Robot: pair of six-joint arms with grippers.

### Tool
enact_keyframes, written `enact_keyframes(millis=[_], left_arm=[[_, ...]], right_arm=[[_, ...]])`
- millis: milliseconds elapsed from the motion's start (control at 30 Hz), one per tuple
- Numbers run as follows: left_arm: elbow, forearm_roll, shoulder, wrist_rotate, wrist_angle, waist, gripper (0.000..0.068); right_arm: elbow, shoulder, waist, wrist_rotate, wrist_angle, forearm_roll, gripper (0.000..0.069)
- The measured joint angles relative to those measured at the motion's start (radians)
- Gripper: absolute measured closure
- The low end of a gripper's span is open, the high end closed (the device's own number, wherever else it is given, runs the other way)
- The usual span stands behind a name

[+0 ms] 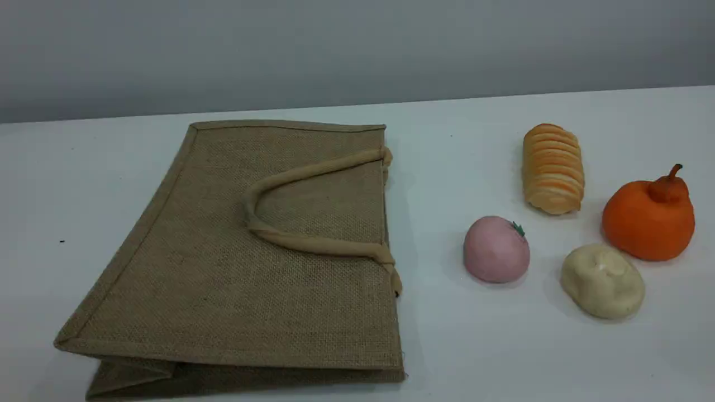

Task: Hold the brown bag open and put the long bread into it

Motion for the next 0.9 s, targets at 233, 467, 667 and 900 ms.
enact_keyframes(millis=[233,467,667,900], left_arm=[[-0.052,-0.003,0.08,-0.09,-0.129,0.0,0.0311],[-0.18,-0.004,0.397,-0.097,-0.283,0.0,0.0311],[-0.27,-0.057,0.742,-0.097,-0.42,0.0,0.0311],[-0.342,-0.207,1.166,-0.019,-0.54,0.0,0.0311]], right_arm=[[-0.024,0.008,0.0,-0.014,-0.051,0.073,0.0181],[-0.071,0.266,0.0,-0.154,-0.293,0.223,0.0181],[-0.071,0.605,0.0,-0.3,-0.537,0.399,0.0181],[-0.123,0.992,0.001,-0.547,-0.652,0.686,0.0181]])
